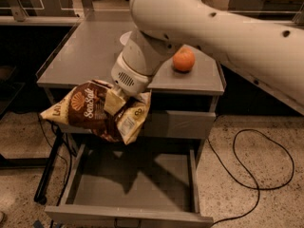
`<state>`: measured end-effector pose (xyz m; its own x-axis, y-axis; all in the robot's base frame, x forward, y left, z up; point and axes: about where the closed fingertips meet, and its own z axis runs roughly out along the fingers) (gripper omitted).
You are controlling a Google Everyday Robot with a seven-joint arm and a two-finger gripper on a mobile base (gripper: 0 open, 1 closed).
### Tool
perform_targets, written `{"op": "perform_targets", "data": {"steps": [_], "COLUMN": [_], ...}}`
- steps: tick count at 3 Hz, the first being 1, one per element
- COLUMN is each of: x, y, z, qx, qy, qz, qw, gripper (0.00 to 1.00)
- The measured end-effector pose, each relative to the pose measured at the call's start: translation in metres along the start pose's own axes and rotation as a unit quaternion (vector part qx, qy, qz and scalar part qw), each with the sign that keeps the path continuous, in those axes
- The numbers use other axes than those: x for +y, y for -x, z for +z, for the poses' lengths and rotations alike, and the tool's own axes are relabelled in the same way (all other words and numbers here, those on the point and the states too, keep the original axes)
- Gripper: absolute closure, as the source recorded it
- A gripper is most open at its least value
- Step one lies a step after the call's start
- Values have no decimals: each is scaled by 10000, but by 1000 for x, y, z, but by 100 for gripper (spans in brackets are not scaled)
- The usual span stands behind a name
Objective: Place brown chip bag into middle drawer
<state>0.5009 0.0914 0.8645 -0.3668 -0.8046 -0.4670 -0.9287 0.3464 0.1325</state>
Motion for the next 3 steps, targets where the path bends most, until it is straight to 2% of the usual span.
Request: {"op": "perform_targets", "data": {"steps": [1, 2, 3], "x": [27, 27, 36], "y": [-34, -34, -48], "z": [28, 28, 49], "qx": [124, 124, 221], "qy": [346, 346, 573], "qz": [337, 337, 446], "qw": [9988, 9988, 9971], "gripper": [100, 100, 100]}}
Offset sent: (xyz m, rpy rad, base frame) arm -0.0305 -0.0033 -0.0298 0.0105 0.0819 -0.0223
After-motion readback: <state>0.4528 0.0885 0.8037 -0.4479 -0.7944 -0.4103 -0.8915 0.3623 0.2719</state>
